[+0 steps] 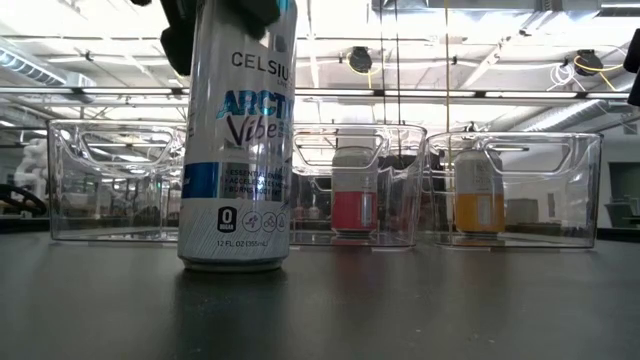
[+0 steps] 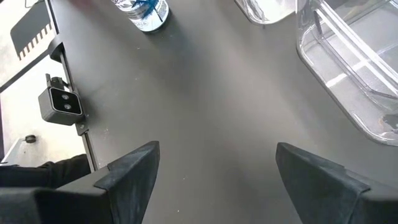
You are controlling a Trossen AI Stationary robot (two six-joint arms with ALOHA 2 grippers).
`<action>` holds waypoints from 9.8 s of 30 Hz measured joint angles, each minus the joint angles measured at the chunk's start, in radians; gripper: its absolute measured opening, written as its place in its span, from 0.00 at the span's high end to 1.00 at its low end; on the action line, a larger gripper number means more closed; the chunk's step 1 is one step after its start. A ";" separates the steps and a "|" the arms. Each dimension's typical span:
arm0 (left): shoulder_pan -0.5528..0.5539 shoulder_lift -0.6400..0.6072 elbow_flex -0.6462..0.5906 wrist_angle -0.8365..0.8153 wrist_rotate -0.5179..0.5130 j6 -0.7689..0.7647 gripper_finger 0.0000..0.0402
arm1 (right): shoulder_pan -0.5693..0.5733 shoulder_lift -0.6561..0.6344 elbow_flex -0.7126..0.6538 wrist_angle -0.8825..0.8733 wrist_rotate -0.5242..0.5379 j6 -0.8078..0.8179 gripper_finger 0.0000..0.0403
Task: Sort soda cans
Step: Put the right white soda can into the left transparent bin, then put the pink-white soda can into the middle transparent bin
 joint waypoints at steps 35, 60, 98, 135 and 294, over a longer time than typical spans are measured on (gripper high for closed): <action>0.001 -0.030 0.234 -0.286 0.033 0.002 0.31 | 0.000 0.000 0.000 -0.010 0.004 -0.005 0.22; 0.161 -0.577 0.013 -0.776 -0.275 0.024 0.31 | 0.000 0.000 0.000 0.000 0.113 0.122 0.22; 0.931 -0.594 -0.492 0.001 0.480 0.730 0.31 | -0.121 0.000 0.000 0.113 0.240 0.327 0.22; 0.931 -0.536 -0.491 0.081 0.424 0.741 0.18 | -0.121 0.000 0.000 0.113 0.240 0.353 0.22; -0.500 -0.174 0.238 -0.596 0.109 -0.447 0.18 | -0.118 0.001 0.000 0.285 0.103 0.035 0.22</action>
